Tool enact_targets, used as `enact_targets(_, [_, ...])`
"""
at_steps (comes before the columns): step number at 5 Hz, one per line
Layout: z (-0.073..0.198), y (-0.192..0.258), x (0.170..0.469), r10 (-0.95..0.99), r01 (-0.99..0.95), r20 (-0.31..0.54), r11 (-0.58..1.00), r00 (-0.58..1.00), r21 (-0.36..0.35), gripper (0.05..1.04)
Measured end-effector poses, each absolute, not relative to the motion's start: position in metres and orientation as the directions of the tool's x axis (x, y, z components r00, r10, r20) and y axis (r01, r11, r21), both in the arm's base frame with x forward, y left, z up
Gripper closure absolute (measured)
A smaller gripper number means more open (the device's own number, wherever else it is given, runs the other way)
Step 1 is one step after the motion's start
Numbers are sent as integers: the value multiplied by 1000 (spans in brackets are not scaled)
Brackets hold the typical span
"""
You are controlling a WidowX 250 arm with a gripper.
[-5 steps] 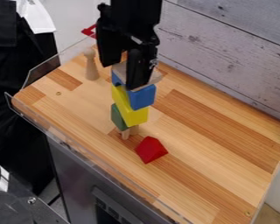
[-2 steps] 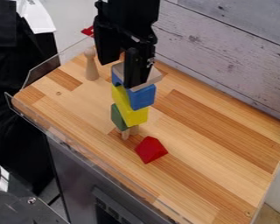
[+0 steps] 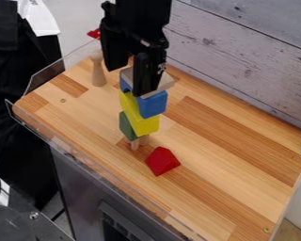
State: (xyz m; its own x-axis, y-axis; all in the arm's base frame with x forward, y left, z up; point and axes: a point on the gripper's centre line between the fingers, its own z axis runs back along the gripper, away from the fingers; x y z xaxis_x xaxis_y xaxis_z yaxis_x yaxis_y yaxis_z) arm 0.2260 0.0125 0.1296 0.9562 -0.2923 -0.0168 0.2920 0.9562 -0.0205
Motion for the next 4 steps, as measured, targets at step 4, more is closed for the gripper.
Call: enact_targets(4, [120,10,230,-309,307,-59,951,949,-42,256])
